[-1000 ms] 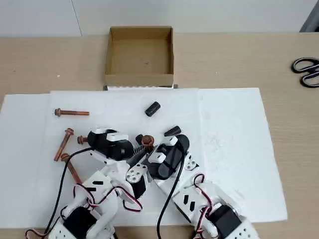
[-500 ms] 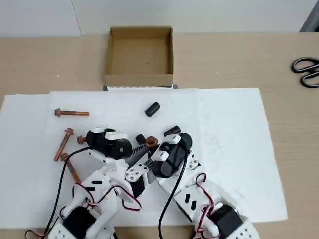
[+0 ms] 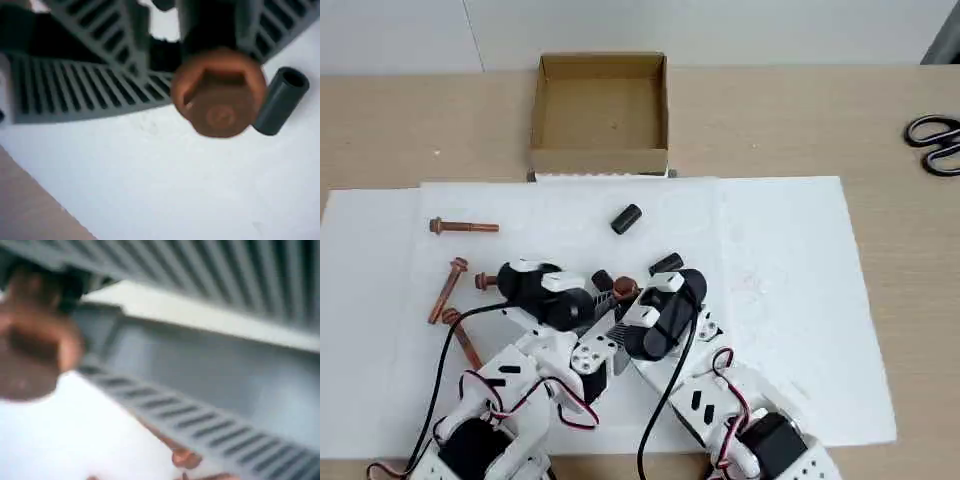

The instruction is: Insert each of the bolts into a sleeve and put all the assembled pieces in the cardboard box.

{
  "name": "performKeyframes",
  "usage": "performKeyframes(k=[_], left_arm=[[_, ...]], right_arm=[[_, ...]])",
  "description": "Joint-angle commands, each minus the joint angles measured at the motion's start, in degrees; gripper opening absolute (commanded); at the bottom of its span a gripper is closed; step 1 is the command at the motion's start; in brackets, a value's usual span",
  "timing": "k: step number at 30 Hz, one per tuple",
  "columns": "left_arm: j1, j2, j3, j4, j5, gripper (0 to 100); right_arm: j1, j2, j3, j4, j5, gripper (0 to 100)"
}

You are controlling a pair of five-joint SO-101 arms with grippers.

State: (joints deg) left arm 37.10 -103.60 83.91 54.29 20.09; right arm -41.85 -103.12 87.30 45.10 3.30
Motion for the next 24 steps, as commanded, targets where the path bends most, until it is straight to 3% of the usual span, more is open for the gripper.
performKeyframes(k=[1, 10, 14, 24], left_arm=[[0.4, -0.3, -2.2, 1.0, -2.4, 5], [-7.0, -0.3, 1.5, 0.9, -6.6, 8], [-8.1, -0.2, 1.9, 1.0, -6.6, 17], [-9.0, -0.3, 2.0, 1.0, -6.7, 18]], right_arm=[[0.0, -0.7, -0.6, -1.9, 0.4, 0.3], [0.0, -0.7, -0.6, -1.9, 0.4, 0.3], [0.0, -0.7, -0.6, -1.9, 0.4, 0.3], [0.0, -0.7, -0.5, -1.9, 0.4, 0.3]])
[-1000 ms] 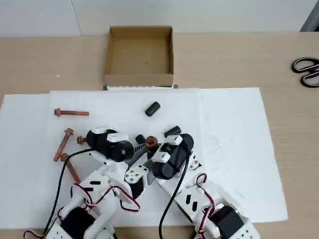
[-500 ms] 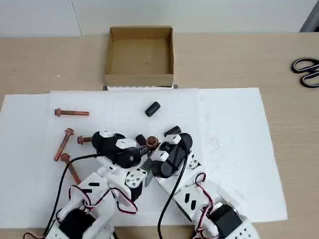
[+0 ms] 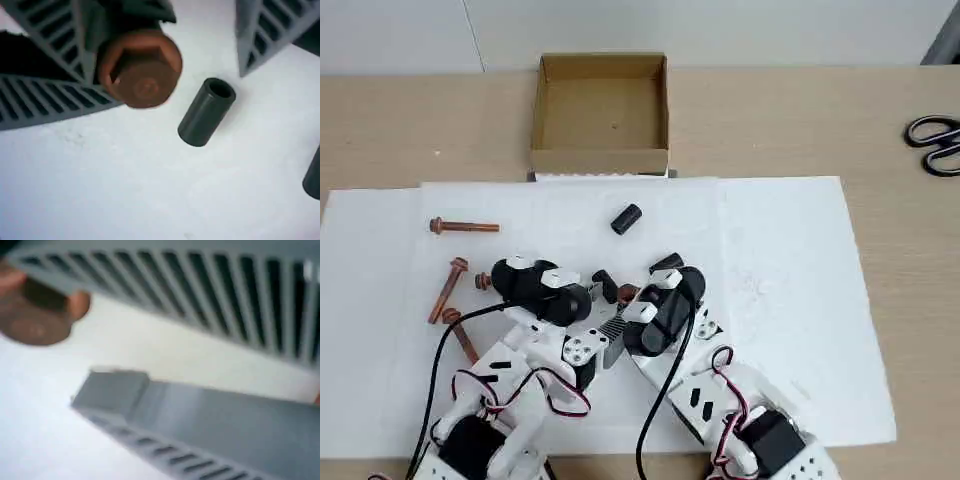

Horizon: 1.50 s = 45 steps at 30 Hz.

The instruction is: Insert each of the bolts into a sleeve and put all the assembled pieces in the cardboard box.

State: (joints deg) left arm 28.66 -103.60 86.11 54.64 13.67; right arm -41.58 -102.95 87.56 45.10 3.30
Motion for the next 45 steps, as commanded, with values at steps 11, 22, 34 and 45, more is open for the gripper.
performKeyframes(k=[11, 22, 34, 45], left_arm=[[-10.1, -0.3, -7.2, 1.4, 2.0, 16], [-25.8, -0.4, -4.8, 1.3, 1.8, 1], [-34.9, -0.4, 9.7, -1.8, 1.7, 1], [-33.7, -0.4, 9.9, -3.5, -1.7, 1]], right_arm=[[8.7, -0.9, 0.4, -1.9, 0.2, 0.3], [14.7, -0.7, 0.4, -1.5, 0.2, 0.3], [20.6, -0.3, -0.3, -1.4, -2.6, 0.2], [20.6, 19.0, -19.8, 4.1, -3.5, 0.2]])
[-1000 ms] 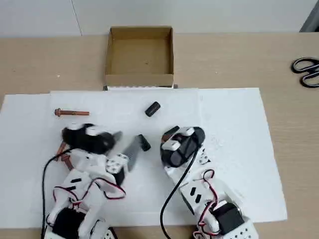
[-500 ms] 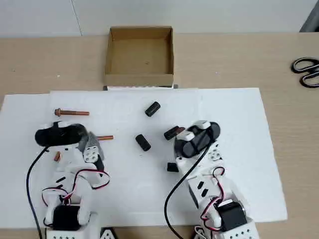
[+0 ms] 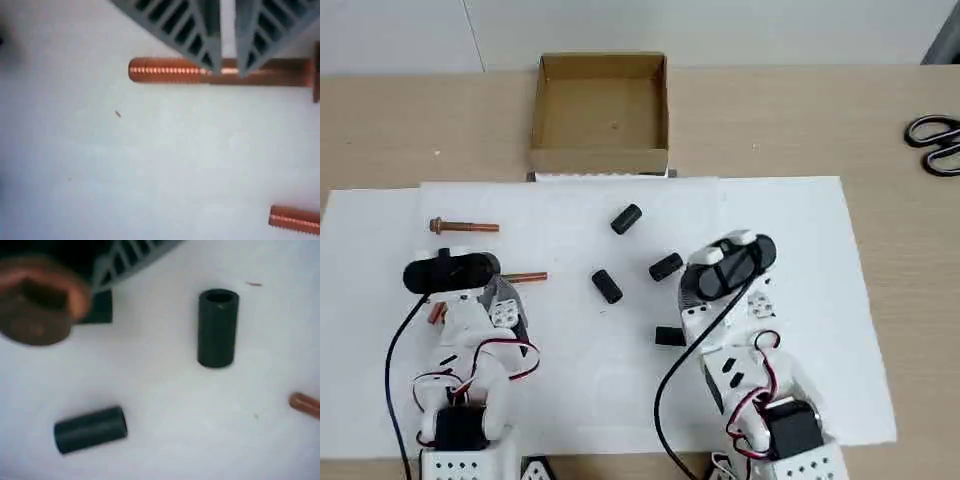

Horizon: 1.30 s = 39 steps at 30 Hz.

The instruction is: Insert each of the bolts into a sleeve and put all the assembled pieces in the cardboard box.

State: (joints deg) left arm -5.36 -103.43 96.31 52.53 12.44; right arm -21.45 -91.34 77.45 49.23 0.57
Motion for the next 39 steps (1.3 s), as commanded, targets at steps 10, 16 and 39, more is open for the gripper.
performKeyframes(k=[10, 16, 39], left_arm=[[0.4, -0.5, -0.3, -1.3, -0.4, 1], [0.3, -0.5, -0.3, -1.3, -0.4, 1], [0.1, -0.5, -0.3, -1.3, -0.1, 1]], right_arm=[[0.7, 45.0, -42.6, -2.3, -1.0, 0.2], [0.7, 66.0, -61.1, -3.2, -0.8, 0.2], [0.8, 131.9, -129.8, -3.3, -0.5, 0.2]])
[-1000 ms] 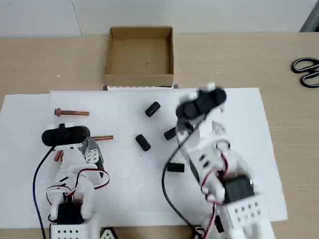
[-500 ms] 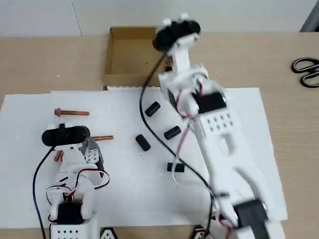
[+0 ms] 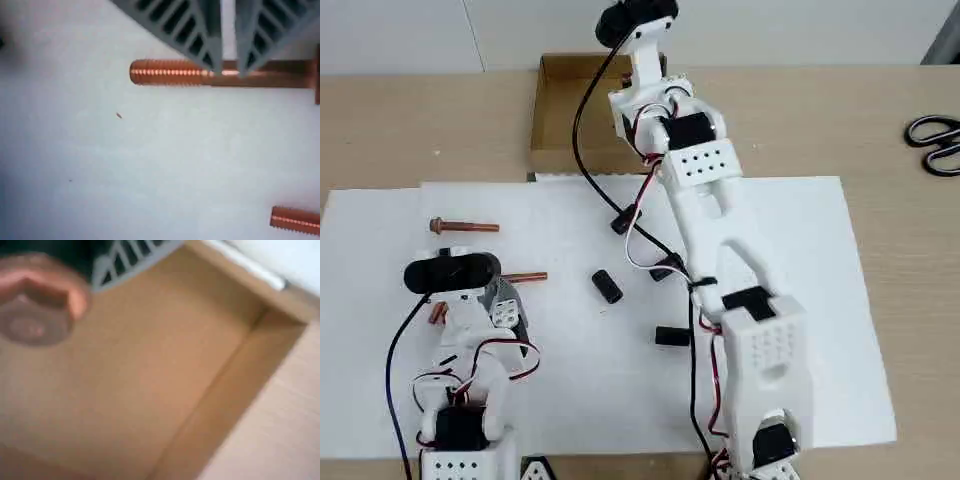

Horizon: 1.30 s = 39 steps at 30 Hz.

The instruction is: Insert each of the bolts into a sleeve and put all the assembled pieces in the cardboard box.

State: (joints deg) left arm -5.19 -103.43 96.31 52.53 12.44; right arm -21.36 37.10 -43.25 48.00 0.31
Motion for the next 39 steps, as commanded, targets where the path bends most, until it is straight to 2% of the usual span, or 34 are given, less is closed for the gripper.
performKeyframes(k=[1, 7, 14, 21, 27, 34, 39], left_arm=[[-0.1, -0.5, -0.3, -1.3, -0.1, 1], [-0.1, -0.5, -0.3, -1.3, -0.1, 1], [-0.1, -0.5, -0.3, -1.3, -0.1, 1], [-0.1, -0.5, -0.3, -1.3, -0.1, 1], [-0.1, -0.5, -0.3, -1.3, -0.1, 1], [-0.1, -0.5, -0.3, -1.3, -0.1, 1], [-0.1, -0.5, -0.3, -1.3, -0.1, 1]], right_arm=[[0.7, 5.9, -11.6, -2.1, -0.3, 0.2], [1.5, 20.2, -28.1, -4.9, -0.2, 0.2], [1.5, 31.1, -40.5, -4.5, 5.6, 0.5], [0.9, 31.7, -41.5, 2.4, 7.8, 1.5], [0.7, 31.6, -41.7, 4.3, 7.8, 18.4], [-0.4, 31.5, -48.6, 9.8, 7.5, 18.8], [-1.2, 30.3, -53.2, 21.0, 7.6, 18.8]])
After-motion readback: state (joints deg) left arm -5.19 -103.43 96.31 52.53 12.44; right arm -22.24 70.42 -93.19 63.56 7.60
